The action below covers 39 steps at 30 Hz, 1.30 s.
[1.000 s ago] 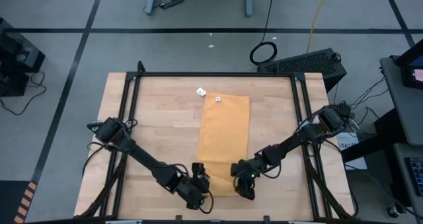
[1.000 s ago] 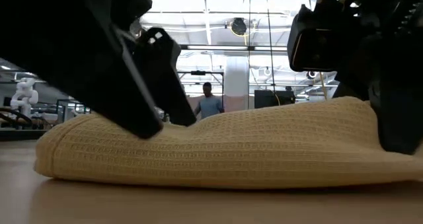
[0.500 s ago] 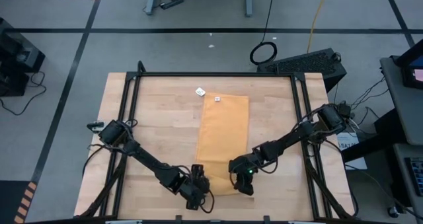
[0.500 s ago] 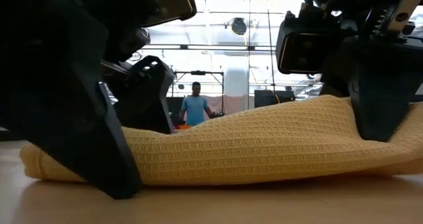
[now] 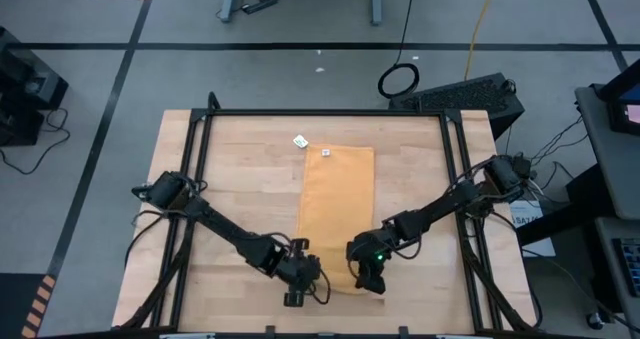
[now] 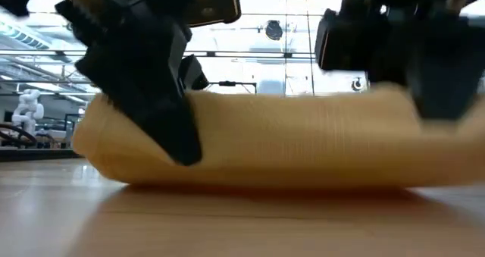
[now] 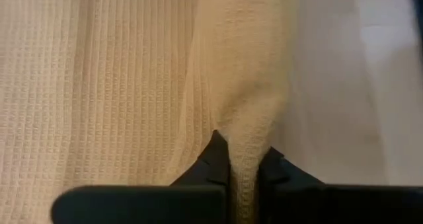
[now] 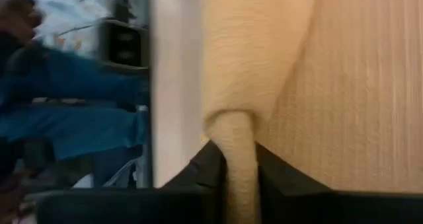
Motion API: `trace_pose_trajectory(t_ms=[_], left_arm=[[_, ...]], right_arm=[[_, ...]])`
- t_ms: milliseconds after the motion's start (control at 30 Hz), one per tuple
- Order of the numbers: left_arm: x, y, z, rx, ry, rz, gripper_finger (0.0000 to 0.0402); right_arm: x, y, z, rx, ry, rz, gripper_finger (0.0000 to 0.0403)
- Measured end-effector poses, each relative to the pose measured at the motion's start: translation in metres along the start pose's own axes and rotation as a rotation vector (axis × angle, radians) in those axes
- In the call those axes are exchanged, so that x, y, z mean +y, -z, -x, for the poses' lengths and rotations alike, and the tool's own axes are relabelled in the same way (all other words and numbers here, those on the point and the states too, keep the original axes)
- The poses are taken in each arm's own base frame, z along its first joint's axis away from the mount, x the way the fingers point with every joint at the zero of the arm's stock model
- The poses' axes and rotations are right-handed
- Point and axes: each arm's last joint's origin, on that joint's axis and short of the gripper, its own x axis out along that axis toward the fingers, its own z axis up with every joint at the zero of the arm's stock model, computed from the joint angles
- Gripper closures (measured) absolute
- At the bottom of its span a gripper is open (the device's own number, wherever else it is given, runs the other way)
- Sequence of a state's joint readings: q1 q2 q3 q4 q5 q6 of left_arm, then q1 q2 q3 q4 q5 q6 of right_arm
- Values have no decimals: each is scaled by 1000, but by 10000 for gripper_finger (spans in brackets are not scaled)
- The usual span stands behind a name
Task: Roll towel into tight, uniform cylinder
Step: Roll the orange towel
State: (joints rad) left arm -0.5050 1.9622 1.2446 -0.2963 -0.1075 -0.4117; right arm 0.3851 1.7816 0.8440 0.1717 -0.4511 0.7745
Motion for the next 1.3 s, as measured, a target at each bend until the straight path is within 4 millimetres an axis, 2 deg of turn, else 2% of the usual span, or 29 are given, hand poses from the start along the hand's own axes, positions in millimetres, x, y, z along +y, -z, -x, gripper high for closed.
trace_pose_trajectory(t_ms=[100,300,400,500,667,867,967,1300], left_arm=[[10,-6,3,17,66,44,371],[30,-11,1,69,166,158,382],[43,-11,0,122,190,249,383],[57,-14,0,158,230,361,384],[73,-18,0,173,248,454,384],[83,-19,1,216,284,514,384],[85,-19,1,227,312,533,384],[84,-20,2,246,363,544,384]], right_arm=[[12,-2,18,-42,25,31,298],[24,9,60,-110,265,-25,171],[36,13,69,-185,305,14,116],[49,16,68,-278,312,67,81],[57,29,50,-307,344,87,75],[68,38,26,-243,353,163,79],[74,38,14,-219,369,191,73],[75,26,-25,-141,601,234,71]])
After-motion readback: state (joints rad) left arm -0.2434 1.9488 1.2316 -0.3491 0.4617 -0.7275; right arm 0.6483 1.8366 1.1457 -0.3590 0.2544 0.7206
